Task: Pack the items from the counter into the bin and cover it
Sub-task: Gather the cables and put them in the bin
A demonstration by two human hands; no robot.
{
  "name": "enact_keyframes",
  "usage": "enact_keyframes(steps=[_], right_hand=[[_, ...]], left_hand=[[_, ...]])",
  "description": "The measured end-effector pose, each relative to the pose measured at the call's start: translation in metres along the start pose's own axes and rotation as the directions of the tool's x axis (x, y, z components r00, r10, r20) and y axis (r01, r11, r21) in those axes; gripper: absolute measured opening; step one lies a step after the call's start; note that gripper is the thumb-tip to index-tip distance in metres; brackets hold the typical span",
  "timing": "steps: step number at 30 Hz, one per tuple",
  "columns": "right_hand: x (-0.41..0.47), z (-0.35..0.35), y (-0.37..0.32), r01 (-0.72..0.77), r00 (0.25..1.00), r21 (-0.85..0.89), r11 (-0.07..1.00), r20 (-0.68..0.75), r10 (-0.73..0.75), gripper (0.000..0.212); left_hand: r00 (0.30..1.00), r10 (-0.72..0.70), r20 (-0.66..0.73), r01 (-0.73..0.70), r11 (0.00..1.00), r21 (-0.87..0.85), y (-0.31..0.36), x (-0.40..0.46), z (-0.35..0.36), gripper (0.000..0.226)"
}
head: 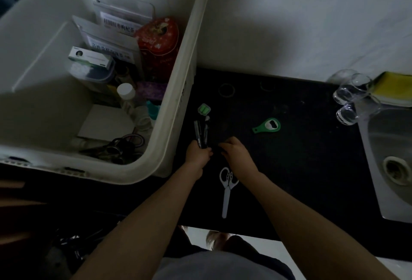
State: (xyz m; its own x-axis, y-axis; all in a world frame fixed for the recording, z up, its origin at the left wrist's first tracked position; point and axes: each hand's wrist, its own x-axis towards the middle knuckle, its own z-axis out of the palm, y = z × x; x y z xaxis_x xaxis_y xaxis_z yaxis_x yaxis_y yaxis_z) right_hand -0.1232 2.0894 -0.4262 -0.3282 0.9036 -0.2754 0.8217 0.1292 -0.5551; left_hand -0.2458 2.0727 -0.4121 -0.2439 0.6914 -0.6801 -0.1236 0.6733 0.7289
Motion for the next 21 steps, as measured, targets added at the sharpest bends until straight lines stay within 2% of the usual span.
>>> enact_keyframes(steps=[2,4,6,7,9,11,15,21], right_hand=[[-0.003,-0.001,-0.004,-0.045,0.996,0.106,0.993,-0.068,0.052,0.031],[-0.006,-0.007,-0.005,-0.011,0.992,0.142,0.99,-0.126,0.029,0.035],[-0.009,-0.007,0.001,0.053,0.989,-0.09,0.995,-0.134,-0.065,0.047],[-0.011,-0.008,0.005,0.027,0.995,-0.183,0.983,-0.093,-0.045,0.055],[-0.018,-0.012,0.01,-0.079,0.997,-0.264,0.961,-0.017,0.078,0.065],[-0.024,-0.014,0.015,-0.135,0.99,-0.294,0.946,-0.004,0.14,0.06],[-0.023,-0.016,0.016,-0.16,0.987,-0.24,0.958,-0.053,0.152,0.035],[-0.01,-0.007,0.0,-0.213,0.975,-0.221,0.952,0.007,0.22,0.022]], left_hand=[[1.0,0.0,0.001,0.0,1.0,-0.025,0.0,0.001,-0.001,0.025],[1.0,-0.003,-0.01,0.003,0.999,-0.035,-0.002,0.001,-0.001,0.024],[1.0,-0.004,-0.024,0.004,1.0,-0.026,-0.005,0.0,-0.003,0.022],[0.999,-0.001,-0.033,0.0,1.0,-0.015,-0.006,0.0,-0.003,0.02],[0.999,0.002,-0.048,-0.003,1.0,0.0,-0.008,0.003,-0.006,0.019],[0.998,-0.011,-0.058,0.011,1.0,0.001,-0.01,0.006,-0.007,0.02],[1.0,-0.012,-0.029,0.013,1.0,0.025,-0.011,0.008,-0.008,0.03],[0.999,-0.025,0.027,0.025,0.999,-0.022,-0.005,0.004,-0.007,0.031]])
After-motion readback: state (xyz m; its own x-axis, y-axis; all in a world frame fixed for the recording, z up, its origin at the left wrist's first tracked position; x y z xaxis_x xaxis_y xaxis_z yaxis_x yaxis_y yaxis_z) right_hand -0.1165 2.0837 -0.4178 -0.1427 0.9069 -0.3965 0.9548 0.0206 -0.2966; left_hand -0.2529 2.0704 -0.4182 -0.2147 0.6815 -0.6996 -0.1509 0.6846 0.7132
